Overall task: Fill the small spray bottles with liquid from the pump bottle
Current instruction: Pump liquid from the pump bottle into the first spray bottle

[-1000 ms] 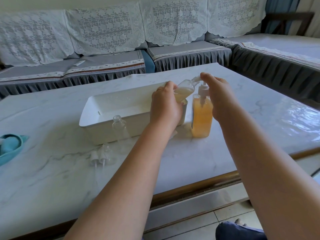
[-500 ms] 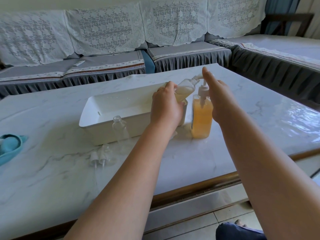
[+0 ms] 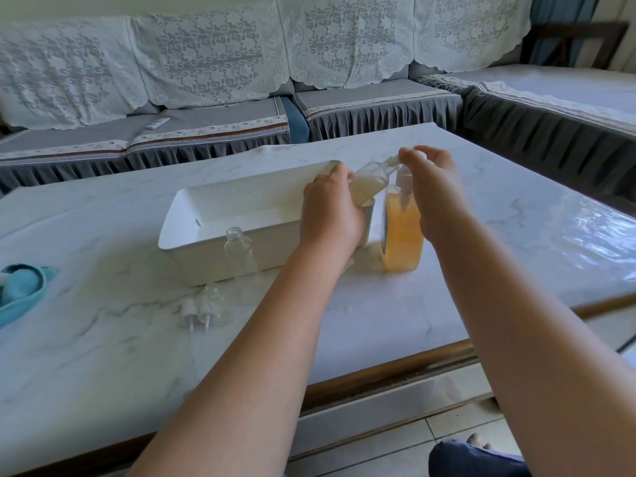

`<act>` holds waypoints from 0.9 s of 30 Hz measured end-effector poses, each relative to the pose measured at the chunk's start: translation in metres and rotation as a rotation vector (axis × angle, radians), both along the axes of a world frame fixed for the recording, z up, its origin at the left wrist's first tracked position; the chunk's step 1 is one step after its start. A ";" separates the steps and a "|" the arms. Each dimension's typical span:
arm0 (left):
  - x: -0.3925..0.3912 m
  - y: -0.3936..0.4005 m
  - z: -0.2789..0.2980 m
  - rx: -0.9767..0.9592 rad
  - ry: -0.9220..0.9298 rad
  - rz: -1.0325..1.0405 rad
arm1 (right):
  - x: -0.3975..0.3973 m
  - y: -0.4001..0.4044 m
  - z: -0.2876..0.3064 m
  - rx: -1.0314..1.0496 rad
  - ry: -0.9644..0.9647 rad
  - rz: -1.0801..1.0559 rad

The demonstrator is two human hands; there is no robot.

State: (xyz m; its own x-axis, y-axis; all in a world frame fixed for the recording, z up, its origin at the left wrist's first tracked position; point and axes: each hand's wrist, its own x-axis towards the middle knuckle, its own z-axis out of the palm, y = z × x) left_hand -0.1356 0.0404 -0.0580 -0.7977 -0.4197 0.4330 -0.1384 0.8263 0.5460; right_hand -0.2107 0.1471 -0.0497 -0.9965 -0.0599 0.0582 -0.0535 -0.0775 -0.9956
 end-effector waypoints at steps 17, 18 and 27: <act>-0.001 0.000 0.002 0.002 0.040 0.007 | 0.029 0.005 0.018 0.069 -0.054 0.071; -0.001 0.000 0.002 0.004 0.041 0.006 | 0.025 0.005 0.016 0.058 -0.054 0.069; -0.001 -0.002 -0.003 -0.002 -0.009 0.007 | 0.002 0.001 -0.001 0.070 0.020 0.071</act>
